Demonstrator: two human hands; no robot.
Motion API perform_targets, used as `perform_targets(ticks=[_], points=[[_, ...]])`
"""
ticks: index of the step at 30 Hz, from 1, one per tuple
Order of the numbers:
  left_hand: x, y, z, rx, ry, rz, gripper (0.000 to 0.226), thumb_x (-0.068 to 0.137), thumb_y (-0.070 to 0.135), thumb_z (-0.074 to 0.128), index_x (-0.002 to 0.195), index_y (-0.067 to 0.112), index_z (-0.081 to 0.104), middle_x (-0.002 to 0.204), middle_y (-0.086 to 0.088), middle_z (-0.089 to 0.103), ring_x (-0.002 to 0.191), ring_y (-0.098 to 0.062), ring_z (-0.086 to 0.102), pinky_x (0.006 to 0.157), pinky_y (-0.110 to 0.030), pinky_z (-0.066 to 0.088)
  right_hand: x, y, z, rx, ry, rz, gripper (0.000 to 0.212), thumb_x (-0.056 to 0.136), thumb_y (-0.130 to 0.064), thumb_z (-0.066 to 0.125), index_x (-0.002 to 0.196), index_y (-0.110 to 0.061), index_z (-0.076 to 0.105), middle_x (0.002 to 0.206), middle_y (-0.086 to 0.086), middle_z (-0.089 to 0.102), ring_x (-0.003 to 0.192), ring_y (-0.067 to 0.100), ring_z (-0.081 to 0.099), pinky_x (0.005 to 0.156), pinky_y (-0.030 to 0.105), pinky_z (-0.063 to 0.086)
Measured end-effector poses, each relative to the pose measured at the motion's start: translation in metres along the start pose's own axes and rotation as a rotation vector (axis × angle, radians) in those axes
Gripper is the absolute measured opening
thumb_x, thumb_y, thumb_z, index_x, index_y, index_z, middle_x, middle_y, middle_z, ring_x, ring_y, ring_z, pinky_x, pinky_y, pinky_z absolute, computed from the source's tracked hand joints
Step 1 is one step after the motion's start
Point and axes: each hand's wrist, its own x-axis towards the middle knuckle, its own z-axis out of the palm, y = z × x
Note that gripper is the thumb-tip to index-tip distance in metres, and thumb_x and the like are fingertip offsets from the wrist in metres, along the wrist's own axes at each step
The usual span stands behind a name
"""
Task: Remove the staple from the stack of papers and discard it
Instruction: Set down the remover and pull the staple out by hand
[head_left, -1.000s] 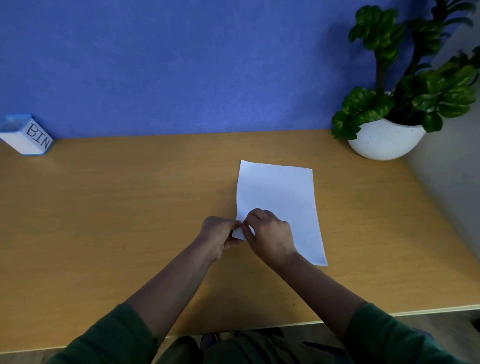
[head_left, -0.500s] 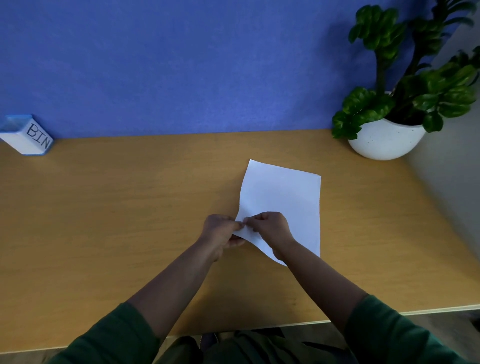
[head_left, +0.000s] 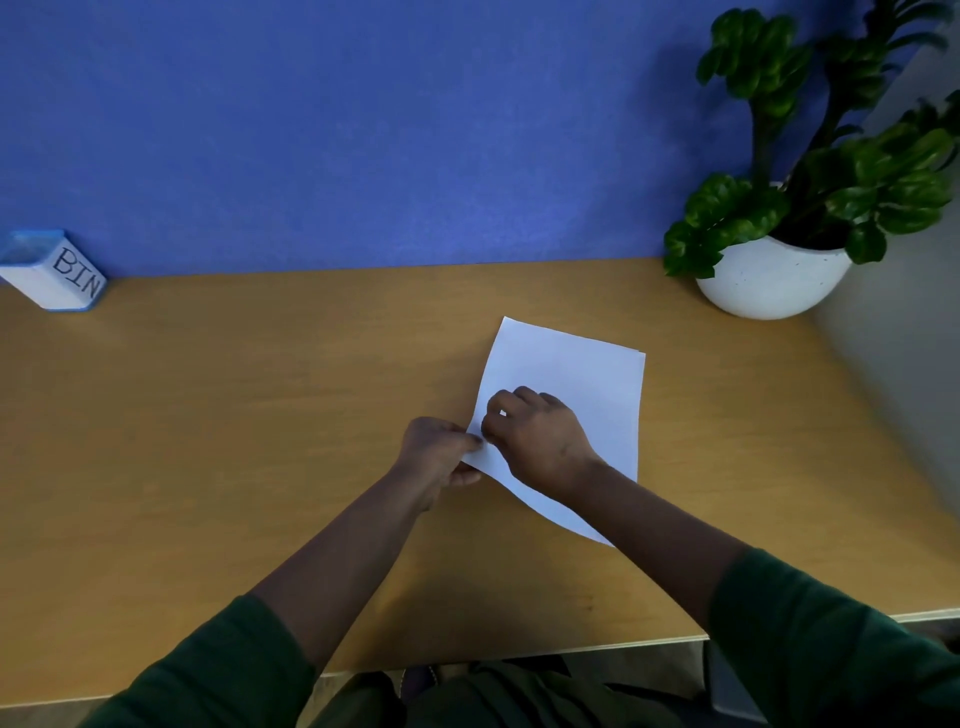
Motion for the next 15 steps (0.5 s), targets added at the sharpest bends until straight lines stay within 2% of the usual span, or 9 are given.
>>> perform_targets(ticks=[3,5,8,15], points=[[0.000,0.003,0.000,-0.018,-0.020,0.001,0.005,0.082,-0.003,0.065,0.077,-0.002,0.064,0.085,-0.013,0.064,0.075,-0.025,0.065,0.055,-0.029,0.059,0.001,-0.001,-0.001,0.092,0.002,0.054,0.014,0.067,-0.002,0.073,0.073,-0.015,0.071,0.075,0.002,0.068,0.064,0.024,0.061,0.048,0.027,0.047],[-0.001,0.004,-0.001,-0.051,-0.036,-0.017,0.007,0.082,-0.005,0.063,0.076,-0.002,0.064,0.091,-0.017,0.064,0.079,-0.027,0.065,0.051,-0.027,0.058,0.000,-0.003,0.000,0.199,-0.016,0.127,0.010,0.079,-0.006,0.064,0.079,-0.015,0.070,0.083,0.002,0.069,0.073,0.025,0.060,0.052,0.027,0.044],[0.000,0.005,-0.001,-0.060,-0.041,-0.037,0.008,0.083,-0.006,0.062,0.077,-0.002,0.063,0.098,-0.021,0.063,0.082,-0.030,0.065,0.047,-0.025,0.056,-0.002,-0.005,0.006,0.359,-0.009,0.299,0.011,0.086,-0.015,0.059,0.084,-0.019,0.069,0.093,-0.005,0.068,0.084,0.017,0.059,0.058,0.025,0.043],[0.005,0.004,-0.009,-0.076,-0.005,-0.066,0.008,0.085,-0.002,0.060,0.078,-0.001,0.061,0.085,-0.015,0.065,0.074,-0.027,0.067,0.048,-0.027,0.057,-0.007,0.006,0.008,0.816,0.043,0.767,0.009,0.088,-0.022,0.061,0.080,-0.023,0.063,0.088,-0.010,0.064,0.075,0.004,0.057,0.065,0.013,0.041]])
